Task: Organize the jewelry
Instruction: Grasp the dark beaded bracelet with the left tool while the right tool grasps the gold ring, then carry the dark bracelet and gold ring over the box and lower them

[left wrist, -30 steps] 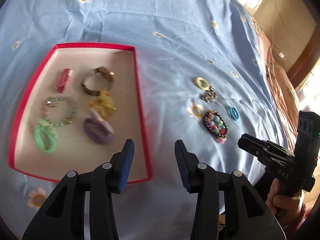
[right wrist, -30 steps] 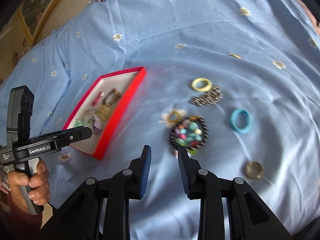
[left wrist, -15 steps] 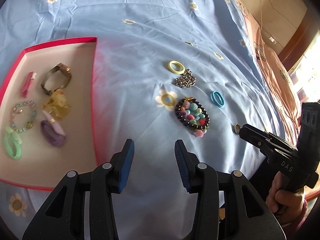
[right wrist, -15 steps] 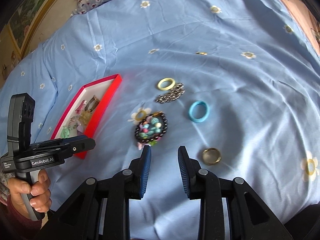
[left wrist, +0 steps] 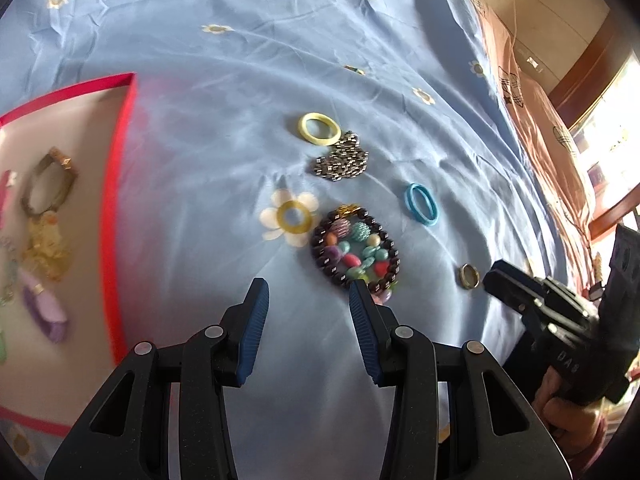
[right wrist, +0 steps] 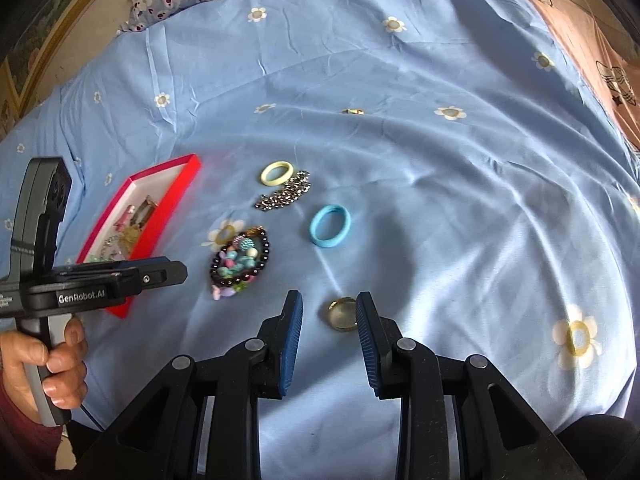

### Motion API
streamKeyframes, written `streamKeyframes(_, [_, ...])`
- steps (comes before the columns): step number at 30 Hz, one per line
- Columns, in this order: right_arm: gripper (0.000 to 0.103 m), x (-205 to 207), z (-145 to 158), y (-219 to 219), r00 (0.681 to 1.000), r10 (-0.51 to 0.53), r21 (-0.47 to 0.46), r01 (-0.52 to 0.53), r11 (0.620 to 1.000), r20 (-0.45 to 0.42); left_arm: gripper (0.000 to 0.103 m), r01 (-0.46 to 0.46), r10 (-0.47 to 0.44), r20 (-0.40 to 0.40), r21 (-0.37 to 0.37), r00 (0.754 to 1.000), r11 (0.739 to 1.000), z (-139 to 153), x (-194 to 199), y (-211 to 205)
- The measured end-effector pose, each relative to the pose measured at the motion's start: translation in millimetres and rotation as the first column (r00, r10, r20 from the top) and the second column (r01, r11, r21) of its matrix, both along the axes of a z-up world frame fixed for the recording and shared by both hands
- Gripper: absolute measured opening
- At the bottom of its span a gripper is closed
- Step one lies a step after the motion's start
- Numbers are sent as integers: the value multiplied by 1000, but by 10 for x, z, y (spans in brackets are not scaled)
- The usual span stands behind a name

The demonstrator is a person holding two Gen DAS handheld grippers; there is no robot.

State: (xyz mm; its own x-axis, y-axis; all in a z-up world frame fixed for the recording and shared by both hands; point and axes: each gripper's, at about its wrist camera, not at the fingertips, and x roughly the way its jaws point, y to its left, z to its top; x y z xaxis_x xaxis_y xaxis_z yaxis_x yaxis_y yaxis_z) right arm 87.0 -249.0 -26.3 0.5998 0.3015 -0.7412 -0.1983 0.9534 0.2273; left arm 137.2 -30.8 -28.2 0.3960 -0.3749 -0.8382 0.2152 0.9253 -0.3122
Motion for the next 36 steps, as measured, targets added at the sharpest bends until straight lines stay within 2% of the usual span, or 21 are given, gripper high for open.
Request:
streamKeyframes(5, [30, 19, -48, -28, 1000, -6, -8, 5, 1000, -11, 40, 29, -29, -11, 6, 1000, 1000, -72, 109, -138])
streamKeyframes(8, [30, 35, -88, -45, 1000, -8, -11, 8, 1000, -23, 29, 51, -51, -17, 26, 999, 998, -156, 141, -204])
streamKeyframes(10, [30, 42, -122, -56, 999, -9, -5, 9, 1000, -33, 26, 60, -59, -9, 32, 998, 998, -174, 141, -225])
streamKeyframes(11, [30, 43, -145, -60, 999, -10, -2, 10, 1000, -39, 22, 67, -67, -4, 29, 998, 997, -174, 135, -234])
streamKeyframes(16, [30, 56, -246, -39, 998, -6, 2, 6, 1000, -61, 18, 92, -92, 4, 27, 996, 995, -188, 117, -267])
streamKeyframes(19, [26, 69, -267, -17, 998, -2, -4, 2, 1000, -58, 6, 107, -107, 9, 8, 994, 994, -184, 113, -266])
streamKeyframes(21, [23, 76, -270, -22, 998, -1, -4, 1, 1000, -56, 6, 110, -110, 17, 9, 994, 994, -164, 102, -273])
streamKeyframes(25, [23, 58, -246, -22, 999, 1, -4, -1, 1000, -43, 6, 109, -110, 49, 32, 993, 994, -86, 41, -261])
streamKeyframes(36, [23, 48, -92, 69, 999, 36, 26, -35, 999, -8, 6, 49, -47, 142, -8, 989, 999, 335, -96, 84])
